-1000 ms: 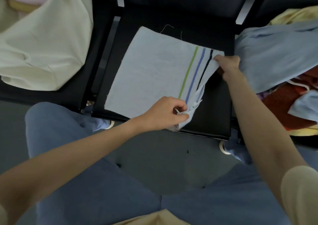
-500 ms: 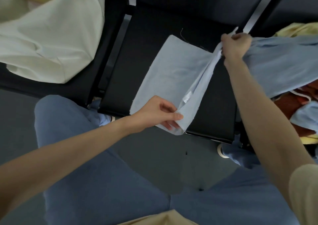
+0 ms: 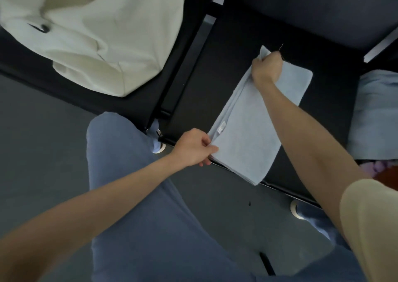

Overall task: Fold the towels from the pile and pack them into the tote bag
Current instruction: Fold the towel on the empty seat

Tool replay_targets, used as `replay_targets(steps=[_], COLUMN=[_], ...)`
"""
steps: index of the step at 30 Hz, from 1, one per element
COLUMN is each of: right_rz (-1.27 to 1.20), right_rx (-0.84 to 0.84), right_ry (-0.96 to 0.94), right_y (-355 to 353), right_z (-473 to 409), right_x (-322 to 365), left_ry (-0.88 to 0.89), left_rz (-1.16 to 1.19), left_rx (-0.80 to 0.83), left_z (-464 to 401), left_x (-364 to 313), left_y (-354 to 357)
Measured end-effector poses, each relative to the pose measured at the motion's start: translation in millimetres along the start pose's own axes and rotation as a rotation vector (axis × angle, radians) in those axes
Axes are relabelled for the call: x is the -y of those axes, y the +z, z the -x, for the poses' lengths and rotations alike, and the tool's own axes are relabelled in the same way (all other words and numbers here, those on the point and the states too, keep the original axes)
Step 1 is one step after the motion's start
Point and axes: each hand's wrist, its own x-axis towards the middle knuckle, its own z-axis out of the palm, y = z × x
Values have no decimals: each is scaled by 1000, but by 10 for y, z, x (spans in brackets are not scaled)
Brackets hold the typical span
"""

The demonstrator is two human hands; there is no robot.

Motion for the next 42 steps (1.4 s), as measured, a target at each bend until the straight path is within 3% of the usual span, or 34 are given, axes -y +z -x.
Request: replay_targets(steps=[3, 6, 10, 14, 17, 22, 24, 29, 32, 37, 42], right_rz=[-36, -92, -145, -100, 2, 84, 61, -235, -394, -617, -874], right_rx=[29, 90, 69, 30, 131, 322, 375, 454, 499, 413, 486], right_ry=[-39, -134, -202, 48, 223, 251, 262, 324, 354, 364, 449], right_y=[8, -162, -571, -906, -993, -955, -952, -1216, -1444, -1664, -1743], right_z=[81, 328, 947, 1553, 1849, 2081, 2095, 2169, 2286, 2388, 2126], right_x=[-17, -131, -678, -1288, -1525, -1468, -1443, -1345, -1358, -1453, -1326], left_ry=[64, 101, 169, 144, 157, 67, 22, -35, -51, -22, 61], left_rz=[-439, -561, -542, -481, -508, -529, -454, 33, 137, 364, 621], left_rx=[-137, -253, -431, -418, -368, -336, -312, -231, -170, -112, 17], left_z=[-14, 13, -20, -75, -77, -9, 22, 180, 384, 584, 519], left_x=[27, 59, 113, 143, 150, 35, -8, -91, -116, -201, -469], left_y=[-46, -33, -24, 14, 72, 145, 163, 191, 228, 220, 115])
